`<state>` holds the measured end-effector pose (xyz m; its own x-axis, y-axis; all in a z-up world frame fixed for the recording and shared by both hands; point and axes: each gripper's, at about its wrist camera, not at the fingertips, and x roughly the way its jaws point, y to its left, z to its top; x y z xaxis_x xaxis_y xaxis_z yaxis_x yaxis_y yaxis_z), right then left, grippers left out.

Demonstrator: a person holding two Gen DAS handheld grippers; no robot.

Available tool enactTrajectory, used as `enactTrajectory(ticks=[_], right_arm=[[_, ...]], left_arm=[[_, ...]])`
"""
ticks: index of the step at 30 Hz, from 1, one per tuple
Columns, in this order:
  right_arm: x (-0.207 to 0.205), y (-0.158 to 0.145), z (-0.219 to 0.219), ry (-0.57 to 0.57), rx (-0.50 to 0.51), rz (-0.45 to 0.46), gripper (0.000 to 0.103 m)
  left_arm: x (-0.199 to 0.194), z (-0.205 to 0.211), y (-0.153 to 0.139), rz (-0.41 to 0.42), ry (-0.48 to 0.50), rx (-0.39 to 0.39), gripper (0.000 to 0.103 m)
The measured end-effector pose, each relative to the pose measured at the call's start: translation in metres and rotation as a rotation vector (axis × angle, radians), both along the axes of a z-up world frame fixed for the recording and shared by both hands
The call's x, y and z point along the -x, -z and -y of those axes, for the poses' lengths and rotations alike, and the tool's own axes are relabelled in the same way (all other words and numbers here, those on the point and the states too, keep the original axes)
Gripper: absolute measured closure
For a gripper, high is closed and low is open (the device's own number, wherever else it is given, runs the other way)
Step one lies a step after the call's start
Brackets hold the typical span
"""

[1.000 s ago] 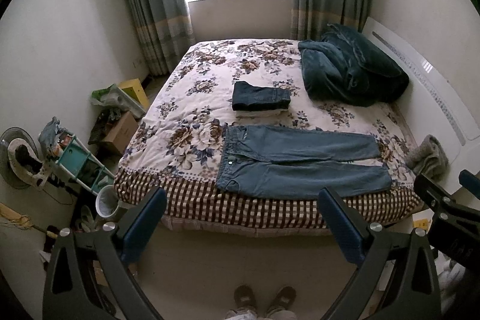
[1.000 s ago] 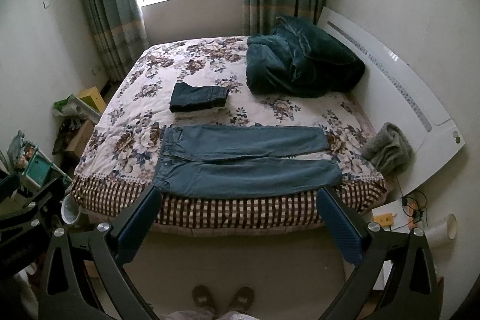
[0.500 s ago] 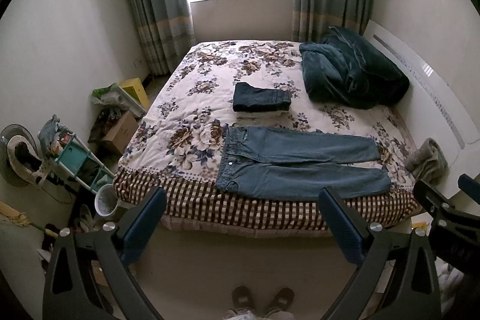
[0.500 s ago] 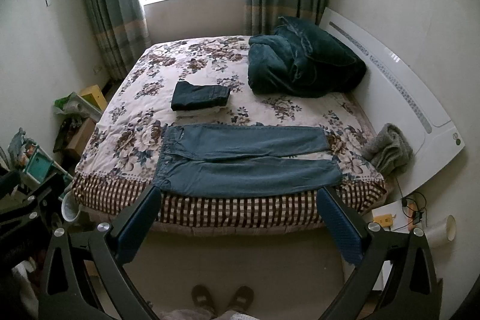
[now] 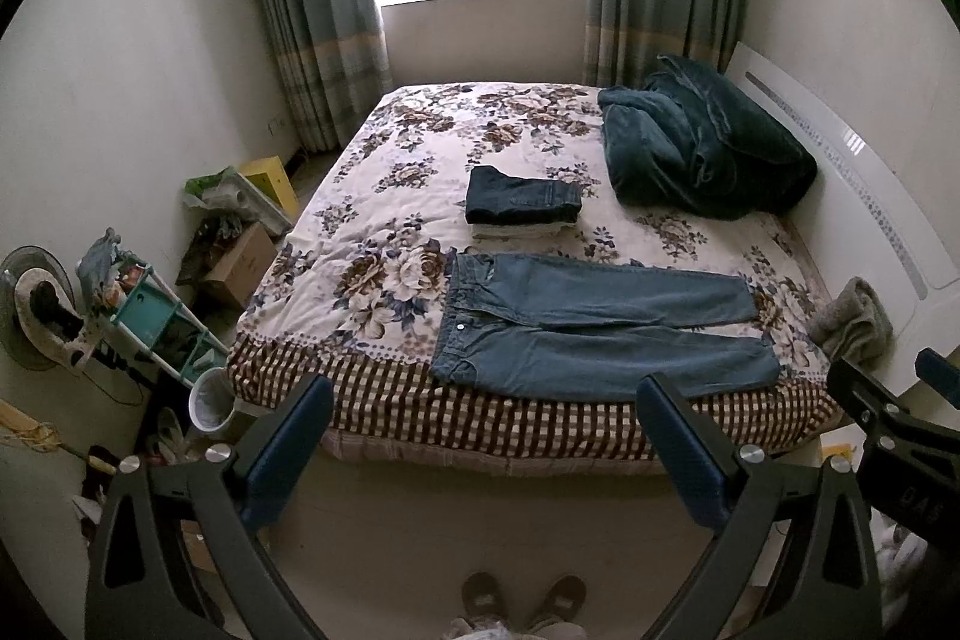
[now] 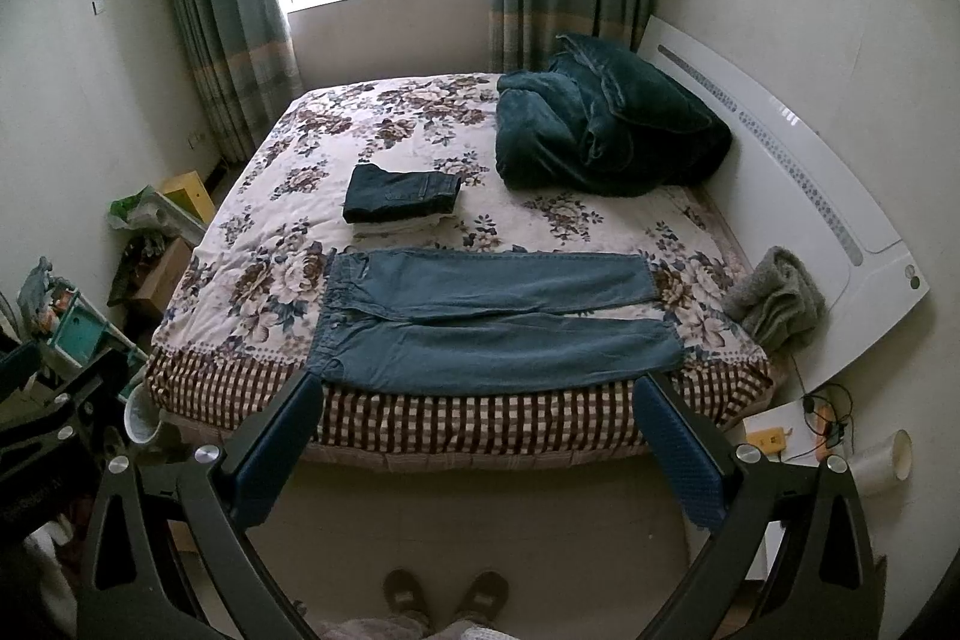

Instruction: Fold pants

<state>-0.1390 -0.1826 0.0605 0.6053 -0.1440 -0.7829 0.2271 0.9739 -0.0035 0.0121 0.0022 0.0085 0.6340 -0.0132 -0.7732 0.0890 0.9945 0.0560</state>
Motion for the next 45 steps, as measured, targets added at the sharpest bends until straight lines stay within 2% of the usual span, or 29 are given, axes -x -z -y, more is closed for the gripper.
enactTrajectory(ticks=[11,19,23,27,31,35,41,45], right_arm=[[0.002,-0.004,-0.002,0.001,0.001,-0.004,0.0],[0.016,-0.013,0.0,0.009,-0.011,-0.009,0.0],[0.011,-0.005,0.005,0.03,-0.027,-0.016,0.0],[-0.007,0.009,0.009,0.073,-0.067,-0.018,0.0],[-0.033,0.023,0.018,0.138,-0.102,-0.021,0.0],[-0.08,0.041,0.028,0.19,-0.072,-0.017,0.0],[-0.189,0.085,0.065,0.222,-0.014,-0.082,0.0],[-0.276,0.136,0.109,0.238,-0.027,-0.143,0.0]], left_arm=[[0.002,-0.001,0.001,0.002,0.001,0.002,0.0],[-0.006,0.001,-0.016,-0.003,0.006,0.001,0.0],[-0.002,0.003,-0.013,0.002,0.007,0.003,0.0],[-0.019,0.004,-0.013,0.03,0.006,-0.012,0.0],[-0.049,0.001,0.004,0.05,0.007,-0.014,0.0],[-0.102,0.002,0.037,0.027,0.002,-0.01,0.0],[-0.199,0.023,0.087,-0.062,-0.056,-0.034,0.0],[-0.271,0.044,0.129,-0.133,-0.117,-0.047,0.0]])
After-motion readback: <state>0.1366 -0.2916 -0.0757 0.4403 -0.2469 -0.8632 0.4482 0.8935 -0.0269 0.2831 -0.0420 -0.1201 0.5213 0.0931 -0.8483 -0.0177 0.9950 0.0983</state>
